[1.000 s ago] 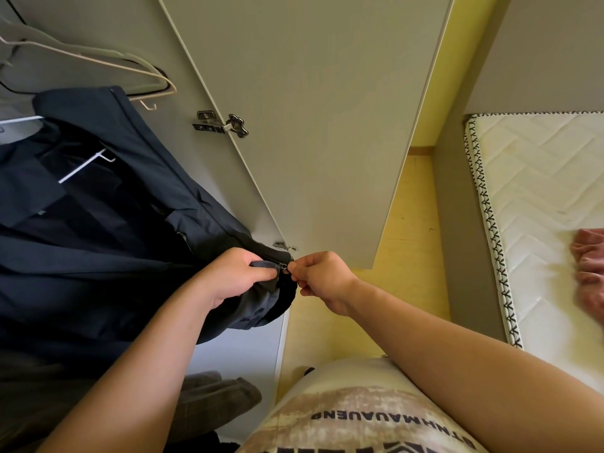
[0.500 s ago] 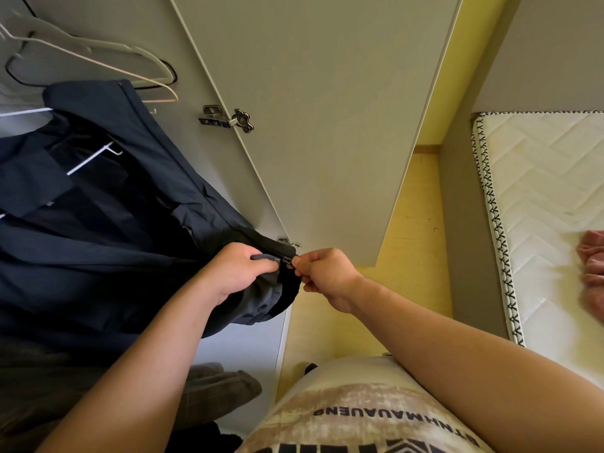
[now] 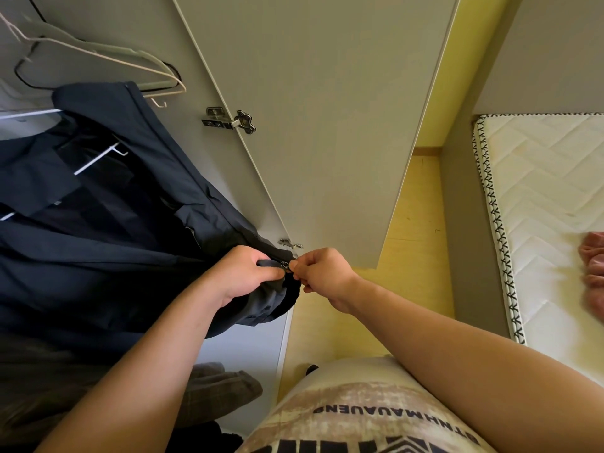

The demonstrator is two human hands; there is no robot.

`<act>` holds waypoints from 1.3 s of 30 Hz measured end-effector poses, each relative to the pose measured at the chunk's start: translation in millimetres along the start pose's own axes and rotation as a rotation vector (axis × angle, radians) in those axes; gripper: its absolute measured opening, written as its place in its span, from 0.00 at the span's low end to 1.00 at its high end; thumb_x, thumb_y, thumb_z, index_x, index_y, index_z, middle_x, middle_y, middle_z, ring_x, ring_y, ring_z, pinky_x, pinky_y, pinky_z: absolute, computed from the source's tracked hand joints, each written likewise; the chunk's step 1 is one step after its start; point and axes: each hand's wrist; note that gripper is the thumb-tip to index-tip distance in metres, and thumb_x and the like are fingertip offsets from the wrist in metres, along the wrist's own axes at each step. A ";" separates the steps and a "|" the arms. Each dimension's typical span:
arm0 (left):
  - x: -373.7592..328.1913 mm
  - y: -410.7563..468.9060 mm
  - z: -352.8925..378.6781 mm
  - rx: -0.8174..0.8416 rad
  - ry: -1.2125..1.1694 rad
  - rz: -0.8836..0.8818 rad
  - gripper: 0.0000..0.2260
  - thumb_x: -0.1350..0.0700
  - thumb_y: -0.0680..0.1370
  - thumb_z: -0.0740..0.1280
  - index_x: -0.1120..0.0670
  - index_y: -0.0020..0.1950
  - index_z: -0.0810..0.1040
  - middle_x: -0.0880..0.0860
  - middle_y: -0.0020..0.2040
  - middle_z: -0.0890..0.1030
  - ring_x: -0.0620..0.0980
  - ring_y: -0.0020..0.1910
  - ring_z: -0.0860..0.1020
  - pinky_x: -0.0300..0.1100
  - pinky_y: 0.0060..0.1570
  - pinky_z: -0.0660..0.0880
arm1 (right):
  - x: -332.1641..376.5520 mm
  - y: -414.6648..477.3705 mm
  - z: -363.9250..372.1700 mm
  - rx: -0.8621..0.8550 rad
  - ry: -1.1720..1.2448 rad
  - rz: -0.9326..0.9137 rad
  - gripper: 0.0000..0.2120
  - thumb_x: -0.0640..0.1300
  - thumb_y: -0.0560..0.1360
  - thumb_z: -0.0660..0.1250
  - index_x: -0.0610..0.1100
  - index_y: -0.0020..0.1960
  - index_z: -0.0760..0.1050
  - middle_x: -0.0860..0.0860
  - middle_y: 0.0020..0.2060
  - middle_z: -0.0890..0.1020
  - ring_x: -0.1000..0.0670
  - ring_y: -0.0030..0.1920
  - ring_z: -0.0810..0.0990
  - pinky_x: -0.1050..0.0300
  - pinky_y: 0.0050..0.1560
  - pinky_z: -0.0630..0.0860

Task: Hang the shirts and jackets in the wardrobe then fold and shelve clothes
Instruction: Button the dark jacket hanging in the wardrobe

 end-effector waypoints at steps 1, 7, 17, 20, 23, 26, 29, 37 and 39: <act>0.6 -0.4 0.4 0.007 0.004 -0.005 0.04 0.59 0.76 0.73 0.59 0.46 0.86 0.60 0.47 0.86 0.49 0.46 0.83 0.50 0.57 0.78 | 0.1 -0.9 -0.2 -0.001 -0.011 0.000 0.12 0.45 0.79 0.69 0.43 0.37 0.80 0.52 0.30 0.79 0.52 0.32 0.75 0.63 0.32 0.75; 3.3 0.3 2.3 0.047 -0.083 -0.048 0.03 0.64 0.75 0.73 0.59 0.47 0.87 0.58 0.46 0.86 0.49 0.45 0.83 0.41 0.52 0.78 | 0.8 -7.1 1.0 0.002 -0.068 -0.008 0.12 0.45 0.79 0.68 0.42 0.38 0.80 0.49 0.33 0.79 0.51 0.33 0.75 0.61 0.34 0.76; 4.3 0.5 12.4 0.037 -0.010 -0.088 0.02 0.63 0.74 0.75 0.58 0.44 0.87 0.56 0.43 0.87 0.49 0.44 0.83 0.45 0.56 0.78 | -1.2 -10.6 1.0 -0.004 -0.058 0.018 0.09 0.41 0.77 0.69 0.41 0.40 0.81 0.47 0.35 0.80 0.50 0.33 0.75 0.59 0.37 0.77; 6.4 -0.1 15.8 0.034 0.064 -0.061 0.04 0.60 0.76 0.74 0.54 0.41 0.86 0.52 0.40 0.86 0.46 0.42 0.82 0.44 0.51 0.78 | -4.6 -10.4 0.2 -0.005 -0.070 0.036 0.09 0.42 0.78 0.68 0.40 0.41 0.81 0.47 0.35 0.79 0.50 0.33 0.74 0.59 0.36 0.77; 8.8 0.9 15.3 -0.071 0.249 0.023 0.05 0.53 0.75 0.74 0.52 0.41 0.84 0.50 0.37 0.85 0.46 0.40 0.80 0.45 0.47 0.76 | -4.9 -8.0 -1.2 0.016 0.061 0.069 0.07 0.41 0.78 0.68 0.39 0.43 0.80 0.47 0.34 0.78 0.51 0.32 0.74 0.61 0.33 0.76; 12.0 -2.9 15.6 -0.193 0.293 0.072 0.06 0.51 0.73 0.76 0.47 0.46 0.81 0.45 0.42 0.84 0.43 0.45 0.81 0.41 0.46 0.76 | -5.9 -5.7 -3.7 0.059 0.199 0.158 0.05 0.40 0.78 0.69 0.39 0.44 0.79 0.47 0.34 0.78 0.51 0.30 0.74 0.57 0.35 0.77; 18.5 -9.8 19.8 -0.244 0.227 0.133 0.15 0.54 0.72 0.77 0.44 0.50 0.73 0.45 0.45 0.82 0.41 0.44 0.81 0.37 0.46 0.75 | -8.0 -4.6 -5.9 0.100 0.253 0.240 0.04 0.42 0.77 0.70 0.41 0.47 0.80 0.48 0.35 0.79 0.51 0.30 0.76 0.57 0.34 0.77; 26.8 -22.8 31.7 -0.305 0.231 0.360 0.15 0.56 0.71 0.77 0.45 0.53 0.78 0.42 0.47 0.78 0.35 0.42 0.77 0.27 0.40 0.73 | -11.1 -2.1 -2.4 0.200 0.286 0.276 0.09 0.48 0.72 0.77 0.45 0.48 0.82 0.51 0.38 0.81 0.51 0.38 0.78 0.59 0.34 0.76; 26.7 -22.2 31.9 -0.367 0.235 0.368 0.11 0.54 0.72 0.77 0.46 0.50 0.80 0.42 0.45 0.79 0.40 0.40 0.78 0.31 0.38 0.74 | -12.0 -1.3 -1.0 0.220 0.287 0.260 0.09 0.49 0.72 0.76 0.46 0.48 0.82 0.51 0.40 0.82 0.51 0.40 0.78 0.59 0.35 0.76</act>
Point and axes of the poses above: each hand's wrist, its own y-axis towards the middle knuckle, its own z-axis out of the palm, x = y × z
